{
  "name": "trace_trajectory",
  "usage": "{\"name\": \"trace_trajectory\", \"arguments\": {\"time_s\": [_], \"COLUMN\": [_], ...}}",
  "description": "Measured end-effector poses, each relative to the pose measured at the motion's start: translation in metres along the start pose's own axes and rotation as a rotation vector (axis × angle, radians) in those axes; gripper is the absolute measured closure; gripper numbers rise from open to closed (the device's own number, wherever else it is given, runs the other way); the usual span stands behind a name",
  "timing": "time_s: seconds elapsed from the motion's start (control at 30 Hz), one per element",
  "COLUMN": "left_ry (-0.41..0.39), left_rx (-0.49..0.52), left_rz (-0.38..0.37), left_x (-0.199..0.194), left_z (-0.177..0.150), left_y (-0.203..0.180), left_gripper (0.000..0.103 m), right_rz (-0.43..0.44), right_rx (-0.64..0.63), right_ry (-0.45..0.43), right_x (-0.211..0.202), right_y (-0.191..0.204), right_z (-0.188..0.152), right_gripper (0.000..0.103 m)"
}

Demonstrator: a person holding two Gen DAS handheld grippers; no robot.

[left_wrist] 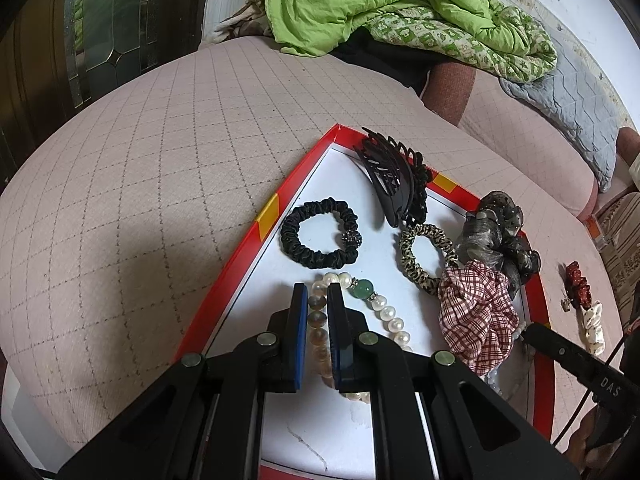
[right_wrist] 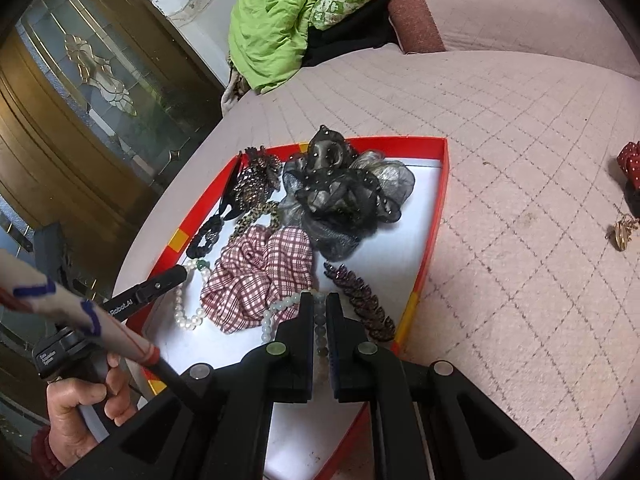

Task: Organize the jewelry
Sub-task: 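Lower both bracelets into the tray and open both grippers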

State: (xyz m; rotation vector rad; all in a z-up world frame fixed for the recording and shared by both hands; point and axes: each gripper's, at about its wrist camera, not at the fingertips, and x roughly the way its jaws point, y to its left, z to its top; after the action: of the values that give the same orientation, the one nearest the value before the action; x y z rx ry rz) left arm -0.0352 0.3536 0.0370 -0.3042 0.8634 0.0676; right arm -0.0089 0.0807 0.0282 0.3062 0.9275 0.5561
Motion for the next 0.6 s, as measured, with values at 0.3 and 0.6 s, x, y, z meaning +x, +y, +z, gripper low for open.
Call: {"name": "trace_trajectory", "arguments": {"time_s": [0.3, 0.6], "left_ry": [0.007, 0.021], "left_rx": [0.008, 0.028], "left_rz": [0.011, 0.003], "left_x": [0.002, -0.002], "left_z": [0.0, -0.007], "left_y": [-0.001, -0.007], "left_gripper": [0.094, 0.094], "right_rz": [-0.04, -0.043], "right_rx": [-0.005, -0.004], "right_ry": [0.001, 0.017], "right_x": [0.006, 0.003], "right_y": [-0.004, -0.003], "right_z": [0.011, 0.002], "right_gripper": [0.096, 0.096]}}
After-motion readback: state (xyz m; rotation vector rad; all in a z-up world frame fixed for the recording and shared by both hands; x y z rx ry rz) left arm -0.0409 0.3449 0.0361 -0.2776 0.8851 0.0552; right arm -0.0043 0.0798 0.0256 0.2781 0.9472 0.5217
